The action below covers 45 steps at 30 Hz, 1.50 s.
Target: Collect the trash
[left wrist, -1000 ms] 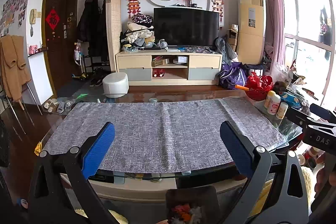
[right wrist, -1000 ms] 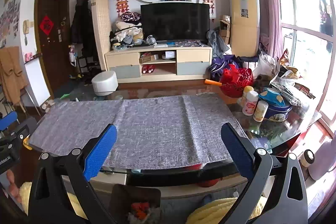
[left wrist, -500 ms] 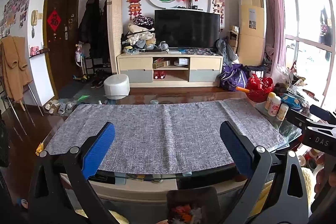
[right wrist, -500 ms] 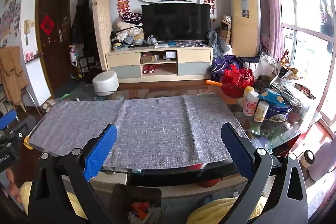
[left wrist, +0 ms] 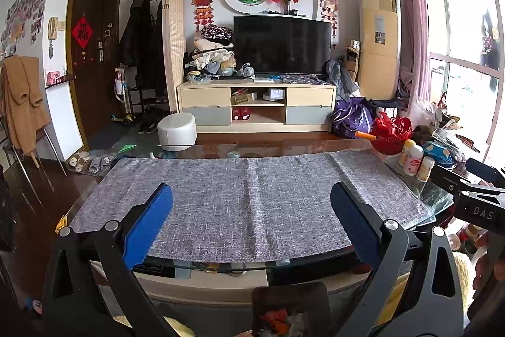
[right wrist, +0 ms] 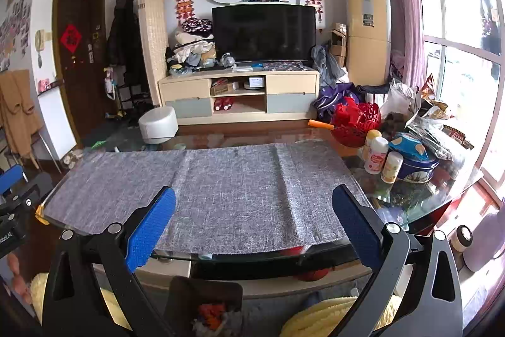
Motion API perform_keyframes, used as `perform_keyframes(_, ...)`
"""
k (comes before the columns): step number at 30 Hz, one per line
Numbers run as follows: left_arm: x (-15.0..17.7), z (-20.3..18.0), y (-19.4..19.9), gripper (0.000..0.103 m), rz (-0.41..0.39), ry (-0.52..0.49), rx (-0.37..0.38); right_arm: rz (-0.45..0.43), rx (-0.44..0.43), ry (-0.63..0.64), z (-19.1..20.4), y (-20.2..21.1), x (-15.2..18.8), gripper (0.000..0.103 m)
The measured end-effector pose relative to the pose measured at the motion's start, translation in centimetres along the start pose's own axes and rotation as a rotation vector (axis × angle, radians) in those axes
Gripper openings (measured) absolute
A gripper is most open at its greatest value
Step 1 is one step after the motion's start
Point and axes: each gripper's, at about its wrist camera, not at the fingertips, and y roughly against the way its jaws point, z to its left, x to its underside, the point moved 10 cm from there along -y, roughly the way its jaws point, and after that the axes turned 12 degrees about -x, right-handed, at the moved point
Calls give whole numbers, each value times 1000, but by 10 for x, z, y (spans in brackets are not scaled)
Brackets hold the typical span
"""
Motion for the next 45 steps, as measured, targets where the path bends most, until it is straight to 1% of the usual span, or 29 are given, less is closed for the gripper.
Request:
perform_keyframes(36, -3, 4, 0, 95, -8, 8, 0, 1, 3, 0, -1, 1, -1, 100)
perform_keyframes(45, -9, 8, 4, 95, -38, 13, -37, 2, 3, -1, -3, 1, 0, 100)
